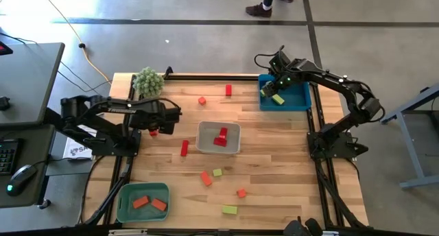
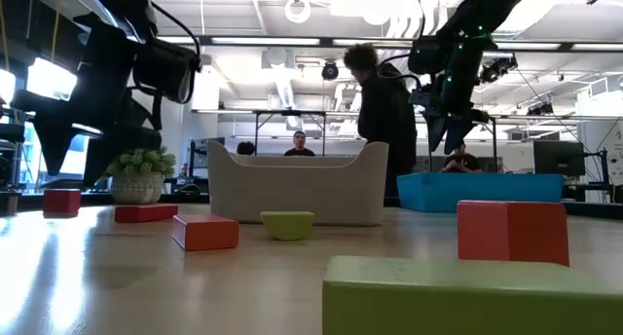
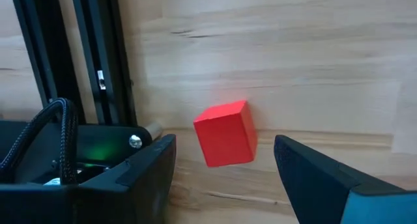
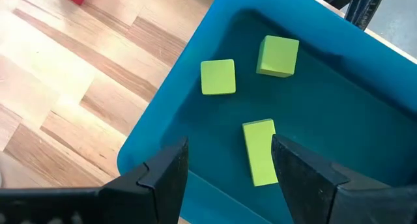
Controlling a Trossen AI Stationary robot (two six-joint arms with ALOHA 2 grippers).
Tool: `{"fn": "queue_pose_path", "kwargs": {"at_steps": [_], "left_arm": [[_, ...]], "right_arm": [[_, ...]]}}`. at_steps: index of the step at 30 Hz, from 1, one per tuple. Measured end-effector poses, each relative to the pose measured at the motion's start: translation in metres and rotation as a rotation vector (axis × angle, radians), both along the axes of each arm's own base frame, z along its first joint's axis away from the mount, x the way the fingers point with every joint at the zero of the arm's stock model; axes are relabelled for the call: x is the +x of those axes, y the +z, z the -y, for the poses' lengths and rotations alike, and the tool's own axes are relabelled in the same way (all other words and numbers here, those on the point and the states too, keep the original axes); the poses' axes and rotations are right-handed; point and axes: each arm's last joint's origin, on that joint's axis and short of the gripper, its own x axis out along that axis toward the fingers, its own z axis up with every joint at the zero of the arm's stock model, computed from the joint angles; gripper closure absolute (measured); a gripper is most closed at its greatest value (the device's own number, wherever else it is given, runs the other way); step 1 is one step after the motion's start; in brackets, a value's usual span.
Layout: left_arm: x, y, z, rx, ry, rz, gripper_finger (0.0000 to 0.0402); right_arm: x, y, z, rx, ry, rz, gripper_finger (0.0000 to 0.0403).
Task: Sort & place blocks by color
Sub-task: Put the red wooden block into the white bin
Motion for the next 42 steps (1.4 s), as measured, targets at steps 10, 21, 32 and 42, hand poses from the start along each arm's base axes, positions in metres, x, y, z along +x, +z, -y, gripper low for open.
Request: {"fn": "queue_pose_path", "kwargs": {"at_steps": [10, 21, 32, 42], "left_arm": [[0.005, -0.016, -0.004, -0.033, 0.031, -0.084, 0.0154], [0.017, -0.040, -0.009, -0.077, 0.010, -0.128, 0.0154], [0.017, -0.039, -0.009, -0.104, -0.066, -0.112, 0.0239], [0.026, -0.030, -0.010, -0.154, -0.184, -0.065, 0.0293]], "right_arm": [[0.000, 0.000, 0.000, -0.003, 0.010, -0.002, 0.0197], [0.000, 0.000, 0.000, -0.006, 0.026, -0.005, 0.0197], [0.000, 0.000, 0.000, -0.002, 0.029, 0.000, 0.0197], [0.002, 0.000, -0.001, 0.024, 0.101, 0.044, 0.0197]]}}
